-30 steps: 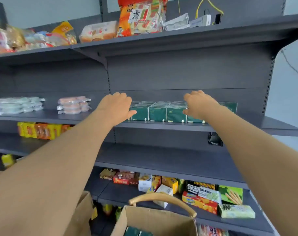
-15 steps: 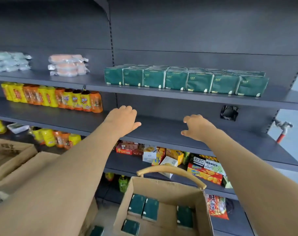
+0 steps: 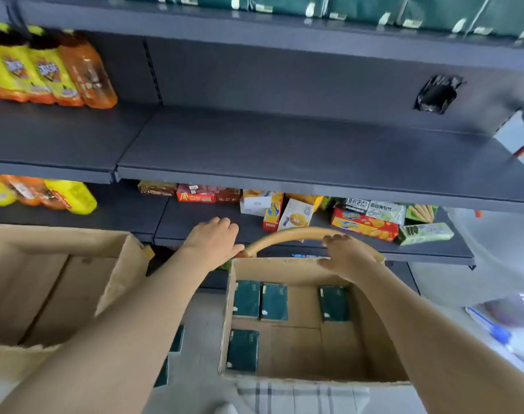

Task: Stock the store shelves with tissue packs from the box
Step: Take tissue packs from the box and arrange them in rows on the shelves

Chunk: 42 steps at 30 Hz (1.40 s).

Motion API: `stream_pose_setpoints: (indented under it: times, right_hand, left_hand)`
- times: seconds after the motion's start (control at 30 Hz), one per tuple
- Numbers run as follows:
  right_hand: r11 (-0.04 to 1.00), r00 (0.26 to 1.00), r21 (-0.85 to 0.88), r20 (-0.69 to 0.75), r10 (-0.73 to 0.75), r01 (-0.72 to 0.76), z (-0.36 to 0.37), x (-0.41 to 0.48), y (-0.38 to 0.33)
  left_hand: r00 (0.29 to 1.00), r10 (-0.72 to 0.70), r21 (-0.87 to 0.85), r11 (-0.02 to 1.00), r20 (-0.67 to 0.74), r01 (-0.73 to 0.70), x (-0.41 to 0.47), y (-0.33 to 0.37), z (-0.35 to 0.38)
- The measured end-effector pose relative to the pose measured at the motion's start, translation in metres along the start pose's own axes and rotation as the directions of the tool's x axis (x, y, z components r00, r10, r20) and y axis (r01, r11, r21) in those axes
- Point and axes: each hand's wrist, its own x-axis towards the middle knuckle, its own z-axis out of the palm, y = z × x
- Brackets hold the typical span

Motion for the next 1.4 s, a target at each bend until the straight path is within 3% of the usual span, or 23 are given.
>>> stream_pose_setpoints:
  times: [0.4,0.67,0.9,1.07,1.27,1.33,1.4]
  right_hand:
    - [0.989,0.955,0.138,0.296,0.006,-0.049,0.176,0.074,0.018]
    - [0.982,0.881,0.161,0.473,0.013,-0.101,0.269,0.092,0.04]
    - [0.962,0.843,0.212,0.537,0.031,-0.171,0.317,0.088,0.055]
    - [0.947,0.822,0.241,0.567,0.04,-0.213,0.331,0.09,0.057]
    - [0.934,0.844,0.281,0.535,0.039,-0.221,0.32,0.096,0.051]
    - [0.906,0.856,0.343,0.516,0.04,-0.25,0.313,0.101,0.044]
    - [0.806,0.848,0.46,0.521,0.094,-0.373,0.305,0.112,0.036]
  left_hand:
    - [0.938,0.13,-0.133,0.987,0.322,-0.091,0.053,0.068,0.167]
    - [0.799,0.164,-0.102,0.986,0.579,-0.129,0.073,0.103,0.264]
    - [0.682,0.179,-0.128,0.984,0.709,-0.125,0.071,0.109,0.323]
    - [0.712,0.156,-0.126,0.987,0.684,-0.094,0.072,0.112,0.338]
    - [0.679,0.145,-0.094,0.989,0.719,-0.112,0.075,0.109,0.332]
    - [0.711,0.146,-0.153,0.987,0.688,-0.054,0.074,0.107,0.331]
    - [0.763,0.12,-0.298,0.95,0.635,0.098,0.073,0.106,0.328]
